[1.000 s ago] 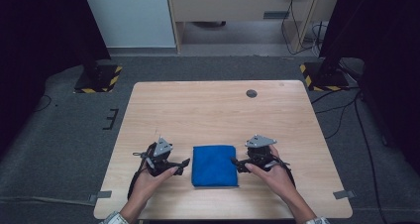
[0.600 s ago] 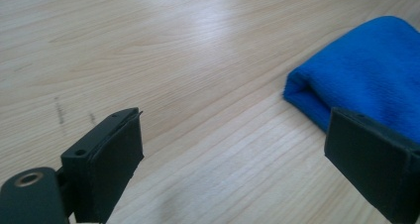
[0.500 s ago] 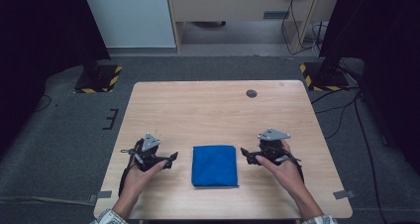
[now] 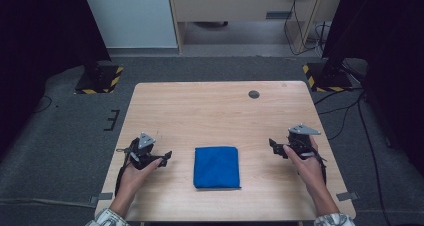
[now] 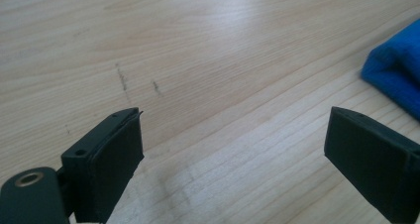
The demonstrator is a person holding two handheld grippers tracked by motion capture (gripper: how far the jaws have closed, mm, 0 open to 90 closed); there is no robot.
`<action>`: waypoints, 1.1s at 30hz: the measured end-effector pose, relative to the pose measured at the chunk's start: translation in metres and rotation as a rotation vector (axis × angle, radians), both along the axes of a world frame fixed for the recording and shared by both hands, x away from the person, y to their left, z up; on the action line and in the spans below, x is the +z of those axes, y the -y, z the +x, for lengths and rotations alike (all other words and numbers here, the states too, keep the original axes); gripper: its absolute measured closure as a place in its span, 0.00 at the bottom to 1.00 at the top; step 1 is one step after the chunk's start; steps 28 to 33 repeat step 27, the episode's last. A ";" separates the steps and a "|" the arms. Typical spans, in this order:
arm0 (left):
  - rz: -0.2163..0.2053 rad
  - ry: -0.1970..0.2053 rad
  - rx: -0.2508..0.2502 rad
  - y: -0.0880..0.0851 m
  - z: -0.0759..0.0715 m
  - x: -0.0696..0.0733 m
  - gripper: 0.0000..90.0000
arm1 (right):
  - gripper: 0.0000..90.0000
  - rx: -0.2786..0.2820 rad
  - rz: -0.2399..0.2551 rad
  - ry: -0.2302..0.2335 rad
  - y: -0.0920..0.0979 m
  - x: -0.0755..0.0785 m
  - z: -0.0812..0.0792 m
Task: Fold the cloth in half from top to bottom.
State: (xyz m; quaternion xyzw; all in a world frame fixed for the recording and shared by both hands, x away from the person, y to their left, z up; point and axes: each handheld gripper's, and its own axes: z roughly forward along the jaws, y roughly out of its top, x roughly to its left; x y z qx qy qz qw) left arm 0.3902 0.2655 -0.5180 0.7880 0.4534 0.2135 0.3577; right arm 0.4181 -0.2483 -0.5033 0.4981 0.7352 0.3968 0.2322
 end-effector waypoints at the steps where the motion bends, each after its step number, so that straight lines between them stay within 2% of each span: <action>1: 0.012 -0.011 0.003 0.000 0.001 -0.001 0.08 | 0.11 -0.008 -0.006 -0.015 0.002 -0.003 0.001; 3: 0.024 -0.027 0.009 -0.001 0.003 -0.005 0.08 | 0.12 -0.019 -0.022 -0.034 0.005 -0.008 0.003; 7: 0.032 -0.034 0.012 -0.001 0.004 -0.007 0.08 | 0.12 -0.041 -0.029 -0.069 0.010 -0.017 0.007; 10: 0.060 -0.052 0.003 0.002 0.005 -0.010 0.08 | 0.12 -0.050 -0.044 -0.100 0.012 -0.023 0.010; 12: 0.078 -0.064 0.001 0.004 0.005 -0.013 0.08 | 0.12 -0.062 -0.035 -0.119 0.013 -0.027 0.013; 15: 0.066 -0.062 0.004 0.005 0.006 -0.016 0.07 | 0.11 -0.069 -0.045 -0.136 0.013 -0.031 0.015; 18: 0.035 -0.070 0.012 0.004 0.007 -0.019 0.05 | 0.10 -0.069 -0.085 -0.124 0.011 -0.035 0.015; 20: 0.031 -0.071 0.013 0.003 0.007 -0.019 0.04 | 0.09 -0.069 -0.104 -0.120 0.008 -0.036 0.015; 27: 0.032 -0.072 0.013 0.004 0.007 -0.019 0.03 | 0.03 -0.080 -0.107 -0.134 0.005 -0.036 0.016; 33: 0.032 -0.072 0.013 0.004 0.007 -0.019 0.03 | 0.03 -0.080 -0.107 -0.134 0.005 -0.036 0.016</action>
